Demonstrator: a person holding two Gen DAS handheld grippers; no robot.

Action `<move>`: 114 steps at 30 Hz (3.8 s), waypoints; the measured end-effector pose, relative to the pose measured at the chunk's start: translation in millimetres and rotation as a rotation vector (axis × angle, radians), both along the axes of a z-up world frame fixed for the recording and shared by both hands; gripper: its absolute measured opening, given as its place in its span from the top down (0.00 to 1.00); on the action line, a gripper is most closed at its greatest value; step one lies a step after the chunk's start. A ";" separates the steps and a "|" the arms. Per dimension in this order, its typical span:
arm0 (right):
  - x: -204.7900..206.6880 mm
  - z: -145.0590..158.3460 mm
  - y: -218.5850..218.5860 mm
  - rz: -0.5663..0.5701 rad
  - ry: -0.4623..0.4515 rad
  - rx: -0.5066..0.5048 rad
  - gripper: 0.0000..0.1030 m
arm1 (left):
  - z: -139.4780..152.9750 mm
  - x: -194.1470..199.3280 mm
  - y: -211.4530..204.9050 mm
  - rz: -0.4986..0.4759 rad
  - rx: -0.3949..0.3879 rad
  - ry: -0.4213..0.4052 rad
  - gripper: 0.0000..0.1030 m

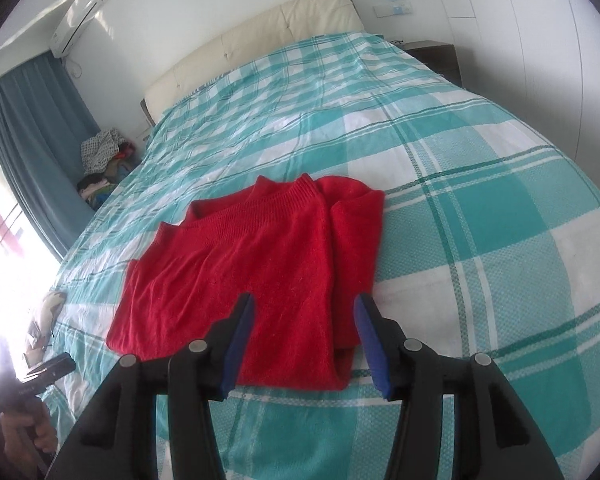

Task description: Fold small clothes

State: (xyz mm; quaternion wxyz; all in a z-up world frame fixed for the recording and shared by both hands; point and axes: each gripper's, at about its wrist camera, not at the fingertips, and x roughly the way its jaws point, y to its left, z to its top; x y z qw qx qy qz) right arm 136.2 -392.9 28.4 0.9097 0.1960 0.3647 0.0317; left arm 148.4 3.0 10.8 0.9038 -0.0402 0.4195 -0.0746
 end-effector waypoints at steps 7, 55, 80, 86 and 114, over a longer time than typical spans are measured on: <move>1.9 -0.7 10.2 0.022 0.017 -0.062 0.47 | -15.3 7.8 16.4 0.062 0.032 -0.015 0.10; 121.8 -34.4 1.9 0.080 0.234 0.063 0.89 | -3.9 13.5 21.9 0.063 -0.012 0.001 0.10; 150.6 44.5 253.9 0.526 0.127 0.147 0.41 | 8.7 13.4 83.6 0.205 -0.181 0.018 0.10; 131.1 24.2 239.1 0.439 0.157 -0.240 0.40 | 9.6 11.1 83.3 0.206 -0.179 0.016 0.10; 46.2 -38.3 218.7 0.462 0.136 -0.274 0.40 | 1.3 8.8 63.9 0.182 -0.065 0.012 0.10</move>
